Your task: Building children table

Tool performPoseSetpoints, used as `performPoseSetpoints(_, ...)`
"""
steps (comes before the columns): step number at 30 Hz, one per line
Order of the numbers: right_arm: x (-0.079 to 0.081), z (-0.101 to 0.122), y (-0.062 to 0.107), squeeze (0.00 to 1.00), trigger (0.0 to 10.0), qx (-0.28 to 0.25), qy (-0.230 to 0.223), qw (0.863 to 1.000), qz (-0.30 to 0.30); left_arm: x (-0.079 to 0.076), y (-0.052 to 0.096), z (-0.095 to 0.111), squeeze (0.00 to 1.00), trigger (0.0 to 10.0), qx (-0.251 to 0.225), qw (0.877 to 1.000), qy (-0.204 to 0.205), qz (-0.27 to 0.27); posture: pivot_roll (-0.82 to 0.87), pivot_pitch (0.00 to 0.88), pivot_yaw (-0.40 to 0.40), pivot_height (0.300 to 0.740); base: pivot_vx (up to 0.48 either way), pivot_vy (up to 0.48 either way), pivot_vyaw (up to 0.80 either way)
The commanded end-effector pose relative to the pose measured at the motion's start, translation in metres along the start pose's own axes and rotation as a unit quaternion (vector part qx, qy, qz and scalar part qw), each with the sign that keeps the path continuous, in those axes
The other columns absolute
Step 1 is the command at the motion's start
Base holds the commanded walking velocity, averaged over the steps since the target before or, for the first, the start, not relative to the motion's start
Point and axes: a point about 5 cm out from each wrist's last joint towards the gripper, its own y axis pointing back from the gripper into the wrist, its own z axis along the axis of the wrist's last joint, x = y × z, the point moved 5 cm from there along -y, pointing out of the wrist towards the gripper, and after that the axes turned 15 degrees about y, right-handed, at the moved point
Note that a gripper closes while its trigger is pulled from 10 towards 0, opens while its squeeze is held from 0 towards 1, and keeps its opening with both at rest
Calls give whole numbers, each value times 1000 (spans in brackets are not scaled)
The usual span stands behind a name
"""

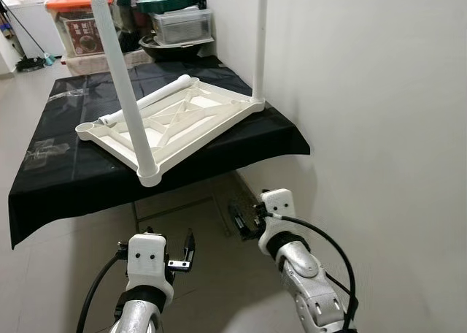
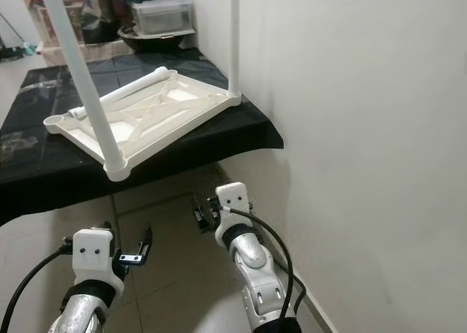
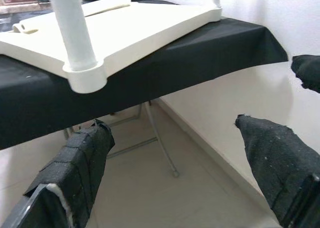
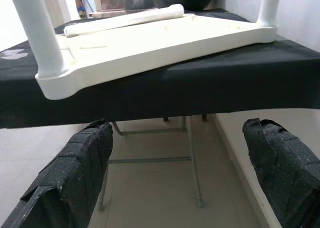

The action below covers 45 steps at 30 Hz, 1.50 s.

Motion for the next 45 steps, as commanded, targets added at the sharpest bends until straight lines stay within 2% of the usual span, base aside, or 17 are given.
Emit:
performPoseSetpoints(1, 3, -1, 2, 0, 10000, -1, -18, 1000, 4, 3, 0, -4, 0, 10000, 10, 1000, -3, 3, -81, 0, 37, 740, 0, 0, 0)
performPoseSetpoints(12, 5, -1, 4, 0, 10000, -1, -19, 1000, 9, 4, 1, -6, 0, 10000, 15, 1000, -3, 8, -76, 0, 32, 740, 0, 134, 0)
performPoseSetpoints(27, 6, -3, 4, 0, 10000, 5, -16, 1000, 10, 4, 2, -9, 0, 10000, 20, 1000, -3, 8, -79, 0, 30, 740, 0, 414, 0)
performPoseSetpoints(37, 10, 5, 3, 0, 10000, -11, -15, 1000, 22, 6, 1, -6, 0, 10000, 20, 1000, -6, 7, -52, 0, 33, 740, 0, 426, 0)
performPoseSetpoints(45, 14, 7, 4, 0, 10000, -17, -7, 999, 36, 6, 1, -3, 0, 10000, 15, 1000, -5, 10, -43, 0, 30, 740, 0, 0, 516)
